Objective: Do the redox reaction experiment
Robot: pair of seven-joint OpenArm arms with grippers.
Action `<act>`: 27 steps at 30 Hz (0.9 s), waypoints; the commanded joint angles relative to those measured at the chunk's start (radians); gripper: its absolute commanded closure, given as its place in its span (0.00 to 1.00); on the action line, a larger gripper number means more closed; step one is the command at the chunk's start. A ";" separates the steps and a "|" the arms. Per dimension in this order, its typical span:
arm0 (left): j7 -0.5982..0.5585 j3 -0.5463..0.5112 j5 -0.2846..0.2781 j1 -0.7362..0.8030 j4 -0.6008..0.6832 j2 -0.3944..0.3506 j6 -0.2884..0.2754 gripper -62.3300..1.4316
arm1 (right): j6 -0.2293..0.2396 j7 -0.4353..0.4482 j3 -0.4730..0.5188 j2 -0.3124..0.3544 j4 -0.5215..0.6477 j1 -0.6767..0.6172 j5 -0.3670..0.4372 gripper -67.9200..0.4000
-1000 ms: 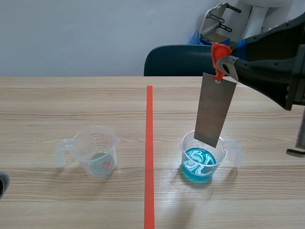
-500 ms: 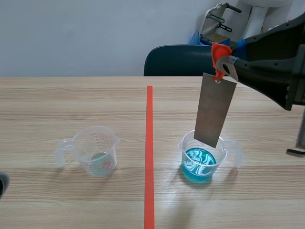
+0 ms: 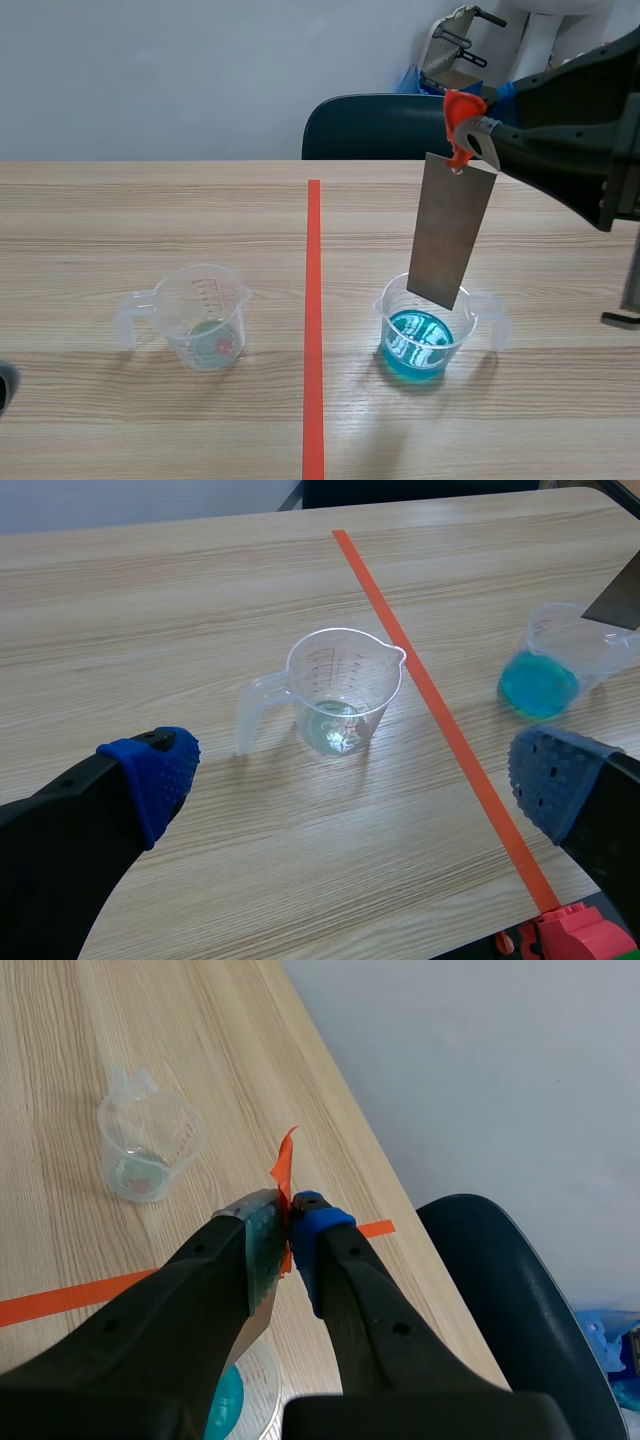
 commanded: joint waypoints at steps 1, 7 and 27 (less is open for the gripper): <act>-0.016 0.000 -0.003 -0.003 0.014 0.003 -0.002 0.00 | -0.006 0.010 0.008 0.000 0.018 0.012 0.003 0.98; -0.016 0.000 -0.003 -0.003 0.014 0.003 -0.002 0.00 | -0.006 0.011 0.008 0.000 0.018 0.012 0.003 0.98; 0.030 0.040 0.012 -0.107 -0.017 0.002 -0.002 0.75 | -0.006 0.011 0.008 0.000 0.018 0.012 0.003 0.98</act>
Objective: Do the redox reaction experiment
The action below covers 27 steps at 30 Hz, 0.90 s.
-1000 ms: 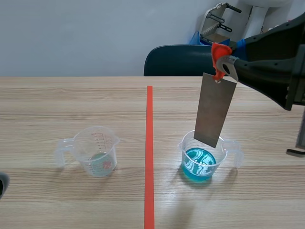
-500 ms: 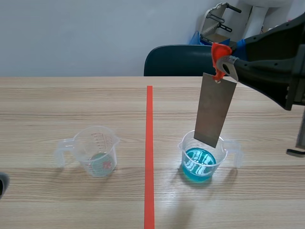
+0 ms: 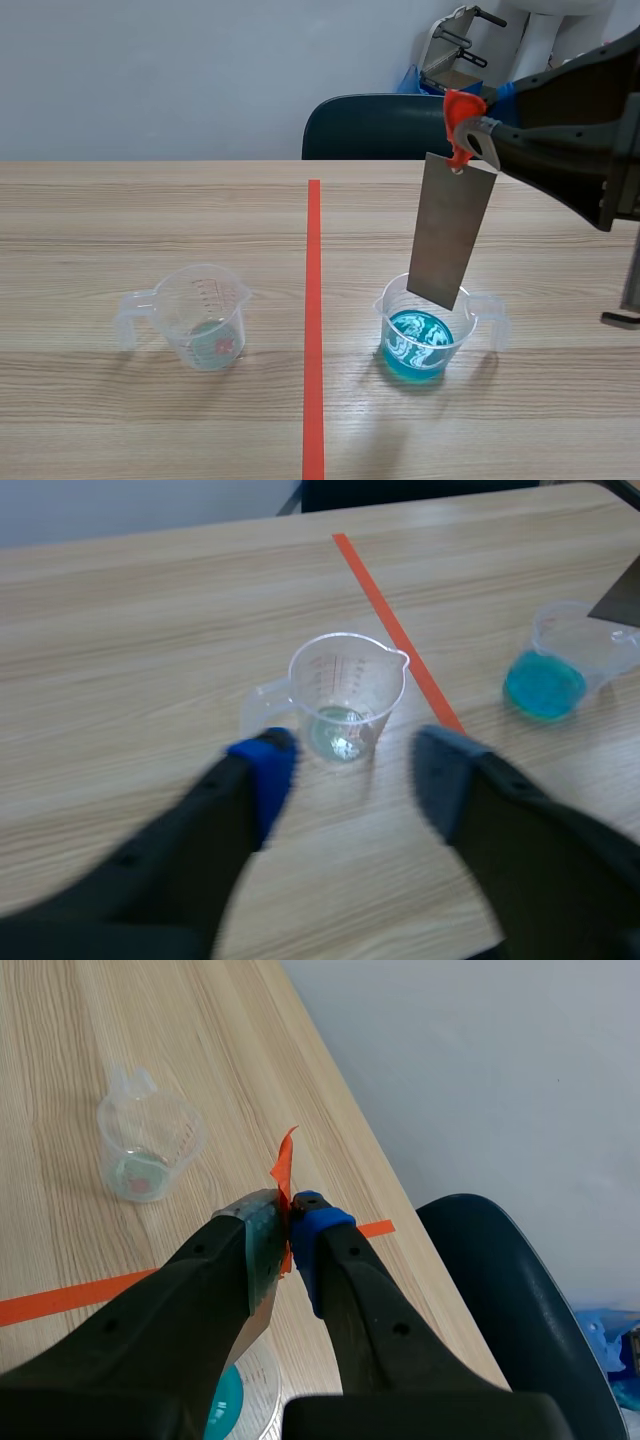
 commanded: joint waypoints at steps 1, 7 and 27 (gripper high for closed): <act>0.009 0.034 -0.007 -0.058 -0.018 -0.002 -0.002 0.83 | -0.006 0.011 0.008 0.000 0.018 0.012 0.003 0.98; 0.030 0.214 0.044 -0.299 -0.161 -0.057 -0.006 0.93 | -0.006 0.011 0.008 0.000 0.018 0.012 0.003 0.98; 0.053 0.903 0.189 -1.146 -0.719 -0.030 0.087 0.93 | -0.006 0.011 0.008 0.000 0.018 0.012 -0.001 0.98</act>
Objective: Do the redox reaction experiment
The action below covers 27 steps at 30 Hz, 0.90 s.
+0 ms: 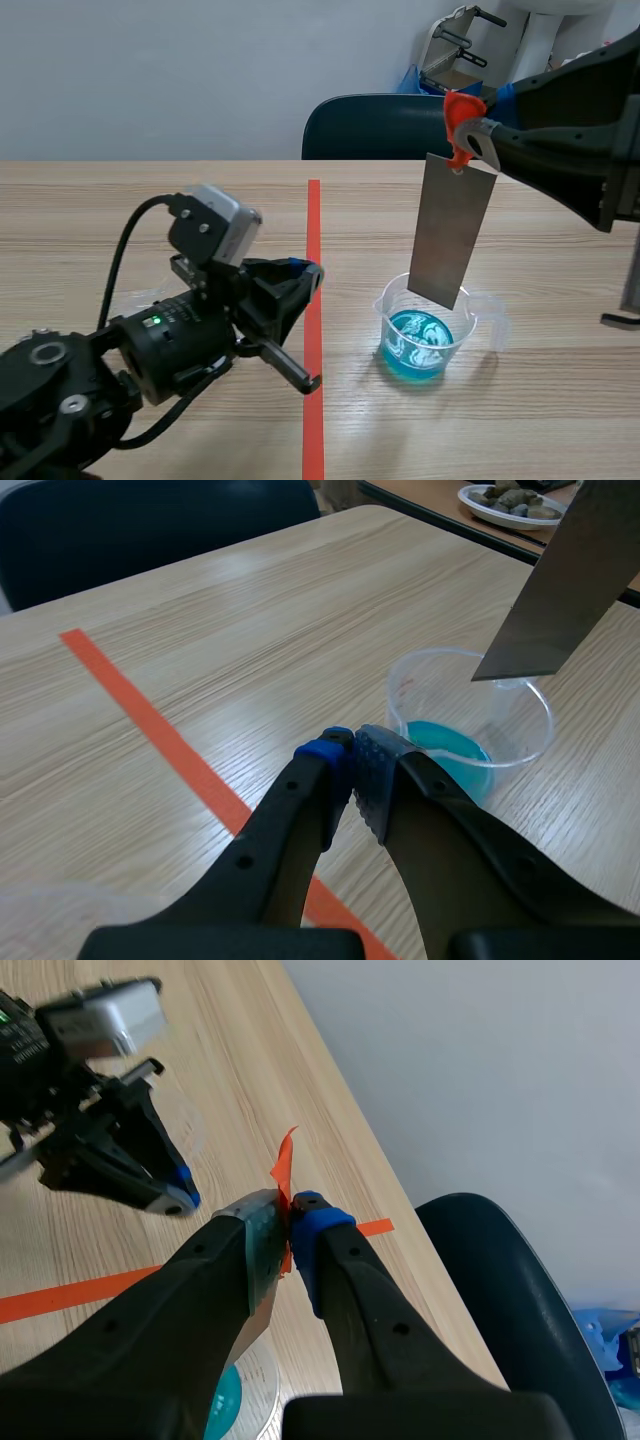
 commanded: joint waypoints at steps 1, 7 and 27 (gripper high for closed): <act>-0.009 0.009 0.005 -0.021 -0.017 0.029 0.000 0.93 | -0.006 0.011 0.008 0.002 0.018 0.012 0.005 0.98; -0.015 0.082 0.019 -0.120 -0.152 0.091 0.004 0.93 | -0.006 0.011 0.008 0.002 0.018 0.012 -0.001 0.98; -0.040 0.157 0.052 -0.186 -0.233 0.153 0.004 0.93 | -0.006 0.011 0.008 0.002 0.018 0.012 -0.004 0.98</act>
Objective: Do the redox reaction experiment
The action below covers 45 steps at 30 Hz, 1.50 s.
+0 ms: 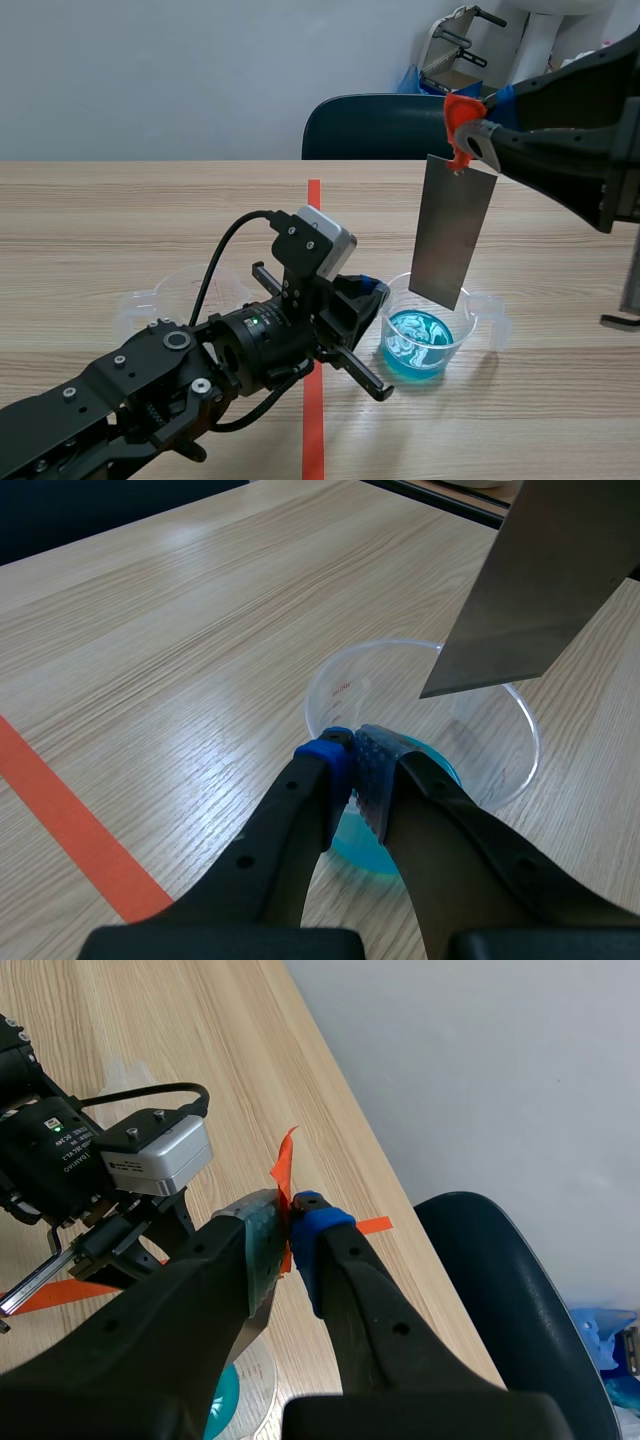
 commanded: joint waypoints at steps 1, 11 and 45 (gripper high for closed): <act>-0.014 -0.002 -0.002 -0.008 0.024 0.007 0.001 0.93 | -0.006 0.011 0.008 0.002 0.018 0.012 0.007 0.98; -0.019 -0.003 -0.002 0.017 0.049 -0.034 0.001 0.93 | -0.006 0.011 0.008 0.002 0.018 0.012 0.007 0.98; -0.105 -0.016 -0.051 0.431 0.484 -0.402 0.160 0.00 | -0.006 0.031 0.008 0.002 0.018 0.012 0.007 0.98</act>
